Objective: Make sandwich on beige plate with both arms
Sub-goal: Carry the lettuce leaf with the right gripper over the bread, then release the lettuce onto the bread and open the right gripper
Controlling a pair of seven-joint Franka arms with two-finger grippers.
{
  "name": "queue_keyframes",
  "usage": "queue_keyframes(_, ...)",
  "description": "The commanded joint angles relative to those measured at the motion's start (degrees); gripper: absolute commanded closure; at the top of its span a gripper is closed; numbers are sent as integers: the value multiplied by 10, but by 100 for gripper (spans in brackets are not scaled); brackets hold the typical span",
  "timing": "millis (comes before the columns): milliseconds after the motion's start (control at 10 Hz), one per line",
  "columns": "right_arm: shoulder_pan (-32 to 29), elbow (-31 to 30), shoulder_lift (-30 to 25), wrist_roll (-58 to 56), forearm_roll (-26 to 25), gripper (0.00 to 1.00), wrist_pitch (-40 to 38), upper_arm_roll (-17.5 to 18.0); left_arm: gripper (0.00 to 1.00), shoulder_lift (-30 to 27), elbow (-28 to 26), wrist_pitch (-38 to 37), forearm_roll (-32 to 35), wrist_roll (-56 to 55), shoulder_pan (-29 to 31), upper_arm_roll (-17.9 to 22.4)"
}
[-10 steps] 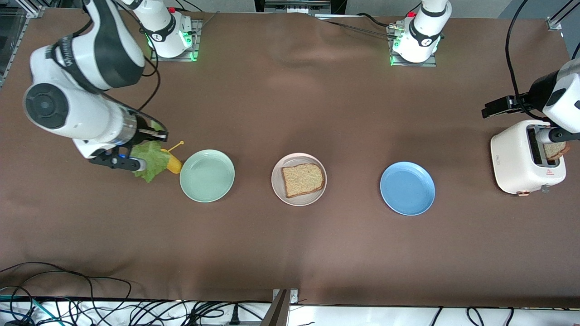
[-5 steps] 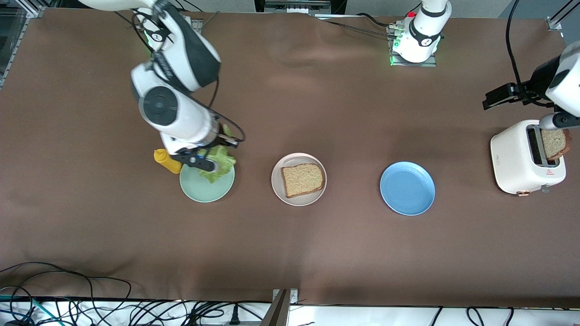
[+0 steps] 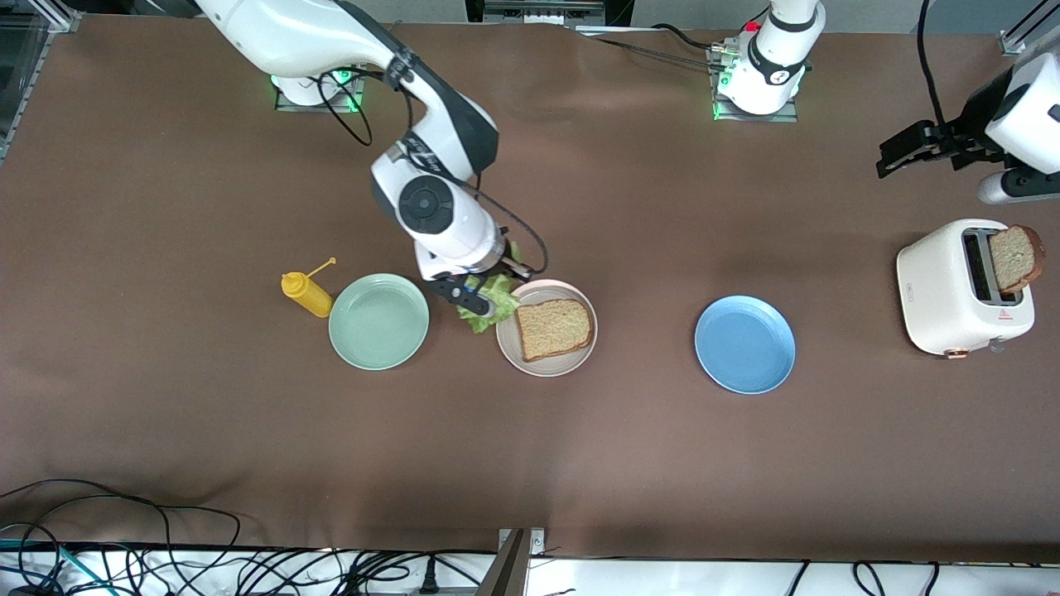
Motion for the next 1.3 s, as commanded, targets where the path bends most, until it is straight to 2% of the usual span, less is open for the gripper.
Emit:
queue_keyframes(0,14,55,61,18,-6,95,85,-3,0,-52,-84,52,8,6,4,-2)
queue_keyframes(400,34,58,101,17,-13,92,171,-13,0,-67,-77,51,4,5,3,-8)
queue_keyframes(500,42,58,107,16,-13,71,185,-14,0,-69,-74,53,3,5,3,-9)
queue_keyframes(600,43,57,108,13,-14,39,186,-15,0,-69,-71,55,0,5,3,-9)
queue_keyframes(700,44,57,108,10,-15,0,182,-15,0,-68,-68,55,-12,5,4,-8)
queue_keyframes(800,44,57,104,9,-19,0,170,-15,0,-69,-68,54,-14,5,6,-7)
queue_keyframes(900,43,58,95,9,-54,0,106,-15,0,-68,-67,55,-13,5,6,-7)
queue_keyframes(1000,43,85,89,7,-76,0,35,-14,0,-68,-66,55,-10,6,6,-6)
queue_keyframes(1200,43,152,83,4,-82,0,-116,-17,0,-67,-67,55,-14,6,7,-7)
